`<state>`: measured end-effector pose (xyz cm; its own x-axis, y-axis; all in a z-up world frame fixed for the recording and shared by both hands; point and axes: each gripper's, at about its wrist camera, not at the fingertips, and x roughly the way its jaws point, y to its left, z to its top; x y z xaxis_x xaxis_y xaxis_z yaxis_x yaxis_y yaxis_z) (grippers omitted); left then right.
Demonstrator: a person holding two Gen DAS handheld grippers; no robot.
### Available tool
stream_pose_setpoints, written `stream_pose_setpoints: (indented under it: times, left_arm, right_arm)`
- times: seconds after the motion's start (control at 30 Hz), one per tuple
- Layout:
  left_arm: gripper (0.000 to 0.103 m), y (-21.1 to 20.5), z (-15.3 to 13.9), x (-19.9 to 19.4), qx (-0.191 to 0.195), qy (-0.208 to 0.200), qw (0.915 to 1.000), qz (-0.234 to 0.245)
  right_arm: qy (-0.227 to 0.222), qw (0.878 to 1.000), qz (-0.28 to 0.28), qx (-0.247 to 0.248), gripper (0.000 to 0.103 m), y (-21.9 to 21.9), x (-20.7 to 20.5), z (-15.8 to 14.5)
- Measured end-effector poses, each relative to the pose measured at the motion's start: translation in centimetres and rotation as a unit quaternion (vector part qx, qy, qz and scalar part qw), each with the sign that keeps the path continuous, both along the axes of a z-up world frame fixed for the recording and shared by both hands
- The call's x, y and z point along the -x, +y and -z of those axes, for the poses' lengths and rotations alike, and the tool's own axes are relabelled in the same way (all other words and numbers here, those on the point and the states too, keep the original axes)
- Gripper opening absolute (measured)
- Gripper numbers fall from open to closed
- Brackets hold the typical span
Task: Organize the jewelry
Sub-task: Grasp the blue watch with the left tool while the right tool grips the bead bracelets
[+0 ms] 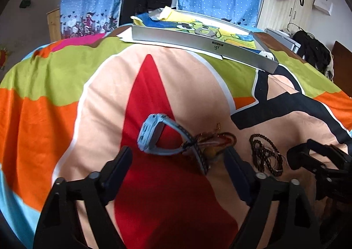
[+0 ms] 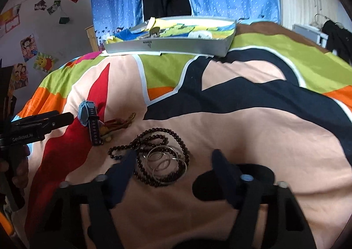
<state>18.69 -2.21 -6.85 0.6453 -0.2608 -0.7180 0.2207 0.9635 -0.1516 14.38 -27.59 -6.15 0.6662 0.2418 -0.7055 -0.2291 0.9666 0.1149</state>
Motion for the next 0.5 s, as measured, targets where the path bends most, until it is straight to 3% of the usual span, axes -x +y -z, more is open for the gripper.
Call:
stream_pose_setpoints:
  times: [0.17,0.5]
  left_arm:
    - [0.054,-0.1,0.9,-2.7,0.025,0.03,0.9992,0.003]
    - [0.033,0.7,2.3,-5.7,0.065,0.08,0.9946,-0.005]
  right_arm:
    - [0.031,0.999,-0.018,-0.001,0.042,0.5,-2.2,1.3]
    - [0.054,0.995,-0.06,-0.061,0.038,1.2,-2.5,1.8]
